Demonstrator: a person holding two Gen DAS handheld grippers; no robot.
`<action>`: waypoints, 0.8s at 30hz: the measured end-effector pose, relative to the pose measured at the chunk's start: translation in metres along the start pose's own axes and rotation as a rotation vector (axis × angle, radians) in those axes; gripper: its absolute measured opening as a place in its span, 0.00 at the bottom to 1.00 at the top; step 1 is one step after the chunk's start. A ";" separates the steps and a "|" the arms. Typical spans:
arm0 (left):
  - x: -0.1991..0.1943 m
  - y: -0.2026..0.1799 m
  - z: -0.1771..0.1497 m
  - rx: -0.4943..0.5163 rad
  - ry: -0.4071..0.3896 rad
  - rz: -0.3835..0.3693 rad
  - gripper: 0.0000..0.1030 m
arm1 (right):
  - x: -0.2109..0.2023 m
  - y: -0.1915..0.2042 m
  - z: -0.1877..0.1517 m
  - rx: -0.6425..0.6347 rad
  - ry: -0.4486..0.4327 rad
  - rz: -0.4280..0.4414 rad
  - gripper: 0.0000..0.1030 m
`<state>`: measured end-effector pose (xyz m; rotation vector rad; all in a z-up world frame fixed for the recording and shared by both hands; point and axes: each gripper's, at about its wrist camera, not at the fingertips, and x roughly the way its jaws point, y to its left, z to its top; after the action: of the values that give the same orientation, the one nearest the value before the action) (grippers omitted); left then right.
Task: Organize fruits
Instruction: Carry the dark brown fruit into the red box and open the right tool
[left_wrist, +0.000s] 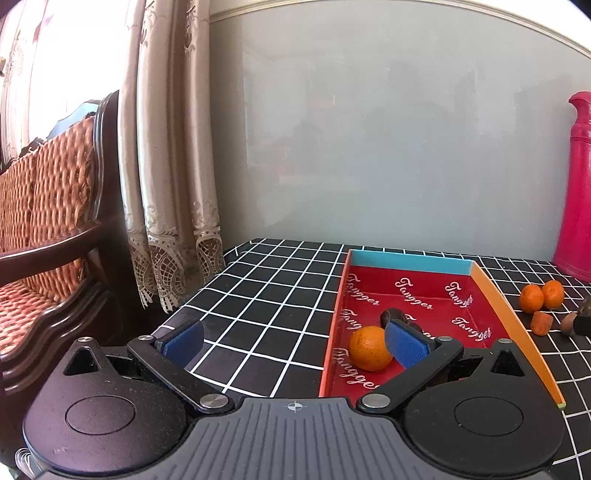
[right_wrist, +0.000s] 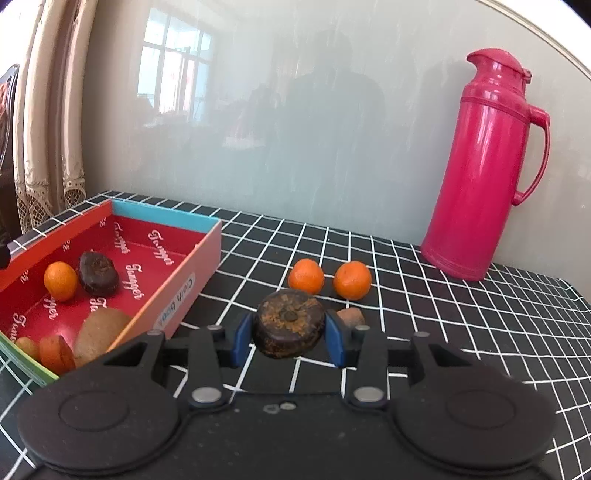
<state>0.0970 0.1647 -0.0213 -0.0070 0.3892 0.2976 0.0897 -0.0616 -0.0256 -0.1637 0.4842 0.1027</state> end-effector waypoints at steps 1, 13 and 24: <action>-0.001 0.001 0.000 -0.003 -0.002 0.003 1.00 | -0.002 0.001 0.001 0.000 -0.005 0.001 0.39; -0.009 0.024 -0.001 -0.089 -0.021 0.050 1.00 | -0.017 0.007 0.010 0.006 -0.078 0.000 0.39; -0.006 0.032 -0.005 -0.054 0.001 0.058 1.00 | -0.018 0.033 0.013 -0.008 -0.114 0.042 0.39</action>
<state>0.0803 0.1932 -0.0217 -0.0493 0.3829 0.3650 0.0755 -0.0281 -0.0104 -0.1550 0.3740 0.1547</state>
